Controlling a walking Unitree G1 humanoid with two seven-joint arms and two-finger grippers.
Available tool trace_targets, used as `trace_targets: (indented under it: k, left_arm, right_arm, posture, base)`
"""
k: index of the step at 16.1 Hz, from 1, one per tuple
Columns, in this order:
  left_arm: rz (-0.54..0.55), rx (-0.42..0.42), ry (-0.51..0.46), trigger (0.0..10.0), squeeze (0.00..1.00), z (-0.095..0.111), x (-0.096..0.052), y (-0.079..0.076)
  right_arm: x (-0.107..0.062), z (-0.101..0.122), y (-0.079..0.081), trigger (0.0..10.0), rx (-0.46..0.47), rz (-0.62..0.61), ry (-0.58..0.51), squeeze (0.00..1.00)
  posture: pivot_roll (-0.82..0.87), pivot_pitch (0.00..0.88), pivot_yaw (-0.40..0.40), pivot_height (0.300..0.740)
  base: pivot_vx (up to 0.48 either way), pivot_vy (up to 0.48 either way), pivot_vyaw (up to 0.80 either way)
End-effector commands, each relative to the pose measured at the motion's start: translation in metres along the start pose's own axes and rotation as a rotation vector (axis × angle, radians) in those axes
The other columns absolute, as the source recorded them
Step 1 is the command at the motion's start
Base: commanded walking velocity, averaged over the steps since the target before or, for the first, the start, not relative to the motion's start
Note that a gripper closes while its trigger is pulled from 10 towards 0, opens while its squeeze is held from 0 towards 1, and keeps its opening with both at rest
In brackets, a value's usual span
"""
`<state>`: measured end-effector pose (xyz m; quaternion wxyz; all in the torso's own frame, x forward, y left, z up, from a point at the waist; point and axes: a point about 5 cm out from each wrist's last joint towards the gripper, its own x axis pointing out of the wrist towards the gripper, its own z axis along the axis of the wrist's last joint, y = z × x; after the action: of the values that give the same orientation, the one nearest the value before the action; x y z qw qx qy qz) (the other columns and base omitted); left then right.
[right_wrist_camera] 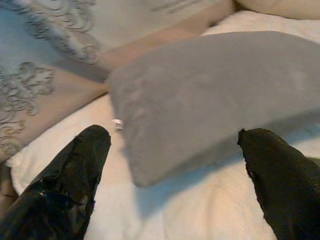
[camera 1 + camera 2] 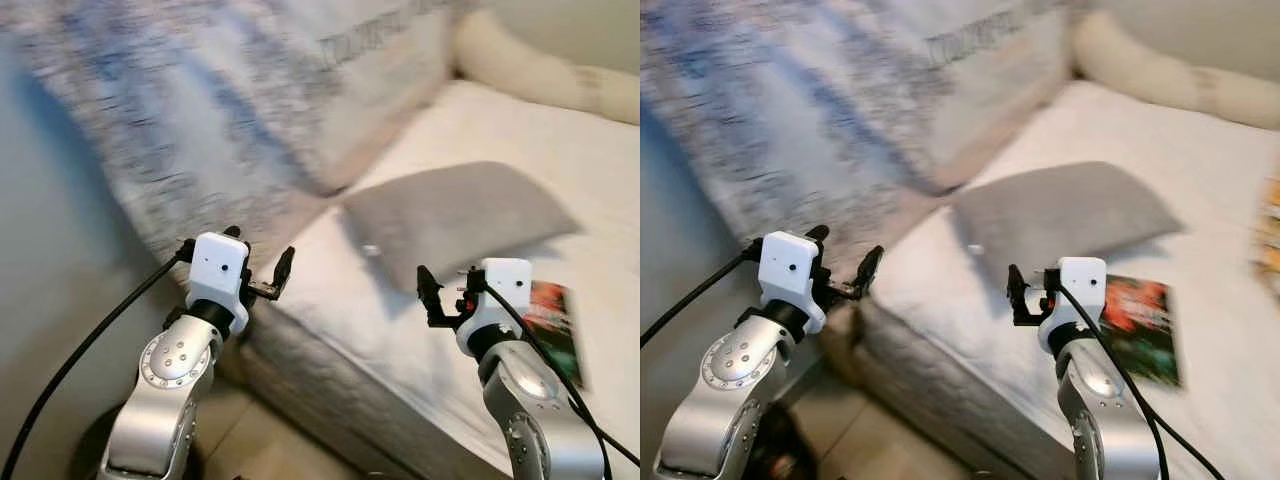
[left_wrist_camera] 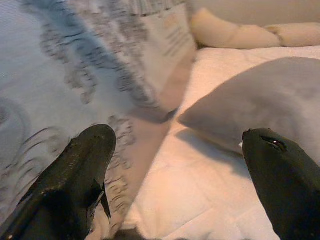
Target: Clean up the room
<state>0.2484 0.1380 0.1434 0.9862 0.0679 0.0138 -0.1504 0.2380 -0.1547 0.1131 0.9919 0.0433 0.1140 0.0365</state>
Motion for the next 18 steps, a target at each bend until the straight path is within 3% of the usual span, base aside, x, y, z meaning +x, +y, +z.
trace_targets:
  k: [1, 5, 16, 18]
  left_arm:
    - [0.015, 0.011, 0.005, 10.0, 0.0, -0.001, -0.0014, 0.0027]
    - [0.01, -0.052, -0.02, 10.0, 0.0, 0.0016, 0.0002, -0.0003]
    - [-0.03, -0.089, -0.029, 10.0, 0.0, 0.0005, -0.0013, -0.0025]
    - [-0.033, -0.093, -0.029, 10.0, 0.0, 0.0003, -0.0017, -0.0034]
  right_arm:
    - [-0.0014, 0.0046, 0.0033, 10.0, -0.001, 0.01, -0.016, 0.0]
    - [-0.0025, 0.0066, 0.0025, 10.0, -0.003, -0.003, -0.025, 0.0]
    - [-0.0018, 0.0088, 0.0005, 10.0, -0.005, -0.02, -0.031, 0.0]
    - [-0.002, 0.0092, 0.0006, 10.0, -0.005, -0.019, -0.034, 0.0]
  posture:
    - [-0.01, 0.008, -0.035, 0.74]
    - [-0.02, 0.005, -0.027, 0.74]
    - [-0.03, 0.016, -0.03, 0.74]
    - [-0.03, 0.017, -0.031, 0.74]
  base:
    - [0.0, 0.0, -0.76]
    - [0.0, 0.0, -0.76]
    - [0.0, 0.0, -0.76]
    - [0.0, 0.0, 0.0]
